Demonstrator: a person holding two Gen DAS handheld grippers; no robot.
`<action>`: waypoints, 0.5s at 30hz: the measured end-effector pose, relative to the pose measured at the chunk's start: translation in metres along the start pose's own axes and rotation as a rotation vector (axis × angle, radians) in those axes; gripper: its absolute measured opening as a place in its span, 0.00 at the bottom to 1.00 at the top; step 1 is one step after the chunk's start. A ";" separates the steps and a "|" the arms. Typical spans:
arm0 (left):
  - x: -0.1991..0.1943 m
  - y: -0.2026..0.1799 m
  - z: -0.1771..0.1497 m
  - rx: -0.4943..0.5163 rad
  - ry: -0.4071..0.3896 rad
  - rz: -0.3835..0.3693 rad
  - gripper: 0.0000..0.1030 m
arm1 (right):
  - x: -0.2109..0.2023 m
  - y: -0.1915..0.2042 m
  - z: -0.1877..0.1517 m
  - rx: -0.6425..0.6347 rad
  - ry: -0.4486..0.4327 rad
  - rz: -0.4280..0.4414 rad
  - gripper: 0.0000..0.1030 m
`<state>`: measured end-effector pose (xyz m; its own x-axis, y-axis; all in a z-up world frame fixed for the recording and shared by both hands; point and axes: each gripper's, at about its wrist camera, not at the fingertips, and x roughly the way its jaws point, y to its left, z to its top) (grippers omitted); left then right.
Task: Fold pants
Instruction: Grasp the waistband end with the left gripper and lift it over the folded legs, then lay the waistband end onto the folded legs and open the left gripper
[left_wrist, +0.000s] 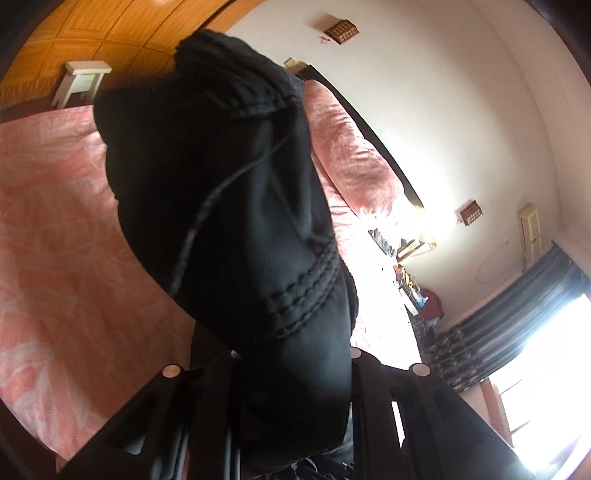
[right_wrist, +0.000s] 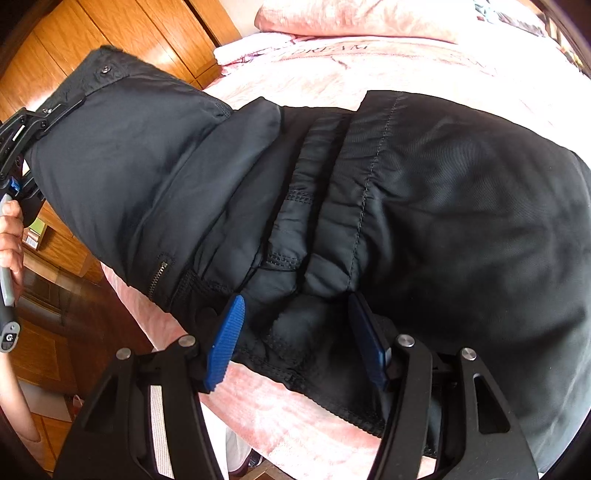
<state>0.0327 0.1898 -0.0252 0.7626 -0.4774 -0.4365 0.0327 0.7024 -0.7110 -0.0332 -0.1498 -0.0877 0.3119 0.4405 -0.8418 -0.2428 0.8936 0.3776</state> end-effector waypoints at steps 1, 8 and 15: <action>0.003 -0.006 -0.002 0.026 0.009 0.009 0.15 | -0.002 -0.001 0.000 0.007 -0.001 0.006 0.57; 0.020 -0.037 -0.018 0.166 0.077 0.058 0.16 | -0.034 -0.009 0.001 0.040 -0.048 0.024 0.57; 0.041 -0.060 -0.045 0.293 0.176 0.083 0.17 | -0.067 -0.030 -0.002 0.085 -0.100 -0.026 0.57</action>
<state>0.0330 0.1047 -0.0255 0.6481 -0.4778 -0.5930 0.1786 0.8524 -0.4915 -0.0486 -0.2067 -0.0432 0.4083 0.4193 -0.8108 -0.1556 0.9072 0.3908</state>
